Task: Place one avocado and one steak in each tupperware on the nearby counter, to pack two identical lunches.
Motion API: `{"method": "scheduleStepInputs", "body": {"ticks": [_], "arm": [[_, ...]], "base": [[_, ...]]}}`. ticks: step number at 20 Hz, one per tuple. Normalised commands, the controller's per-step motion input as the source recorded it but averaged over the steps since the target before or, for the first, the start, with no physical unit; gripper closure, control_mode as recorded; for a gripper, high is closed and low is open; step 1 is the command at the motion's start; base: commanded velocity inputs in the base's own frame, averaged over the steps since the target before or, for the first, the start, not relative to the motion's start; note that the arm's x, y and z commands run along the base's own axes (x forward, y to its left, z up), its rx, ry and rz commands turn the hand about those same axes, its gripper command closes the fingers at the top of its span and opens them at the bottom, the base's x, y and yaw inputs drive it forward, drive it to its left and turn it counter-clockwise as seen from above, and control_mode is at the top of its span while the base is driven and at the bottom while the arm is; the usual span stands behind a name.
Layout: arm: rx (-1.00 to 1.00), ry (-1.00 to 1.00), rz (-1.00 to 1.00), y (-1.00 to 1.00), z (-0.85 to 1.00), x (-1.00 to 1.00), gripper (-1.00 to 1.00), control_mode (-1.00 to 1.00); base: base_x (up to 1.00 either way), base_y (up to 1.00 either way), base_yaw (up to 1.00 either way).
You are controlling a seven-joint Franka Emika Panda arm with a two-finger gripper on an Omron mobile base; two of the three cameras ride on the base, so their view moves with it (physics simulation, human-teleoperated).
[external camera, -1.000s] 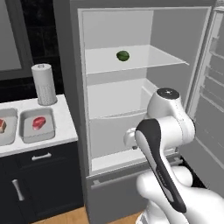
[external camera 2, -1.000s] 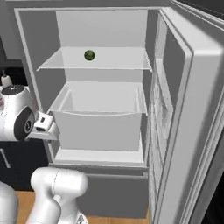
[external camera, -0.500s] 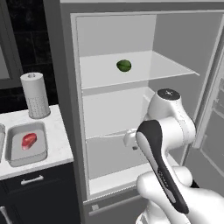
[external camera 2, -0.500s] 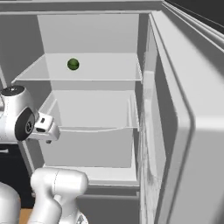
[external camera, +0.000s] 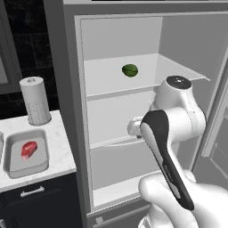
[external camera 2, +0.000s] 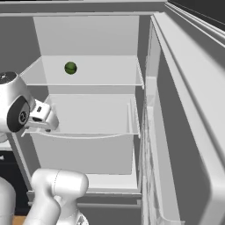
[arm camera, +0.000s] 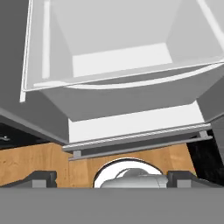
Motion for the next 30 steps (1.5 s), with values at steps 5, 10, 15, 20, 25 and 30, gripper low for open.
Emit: {"method": "scheduleStepInputs", "body": {"ticks": [5,10,15,20,25,30], "arm": [[0.00,-0.34,-0.03,-0.07,1.00,0.00,-1.00,-1.00],[0.00,-0.28,0.00,-0.23,0.98,0.27,-1.00,-1.00],[0.00,-0.24,0.00,-0.06,0.13,0.91,-1.00,-1.00],[0.00,-0.01,0.00,0.00,0.00,1.00,-1.00,-1.00],[0.00,0.00,0.00,0.00,0.21,1.00,-1.00,-1.00],[0.00,0.00,0.00,0.00,0.03,0.97,-1.00,-1.00]], "base": [[0.00,0.00,0.00],[0.00,0.00,0.00],[0.00,0.00,0.00],[0.00,0.00,0.00],[0.00,0.00,0.00],[0.00,0.00,0.00]]}}
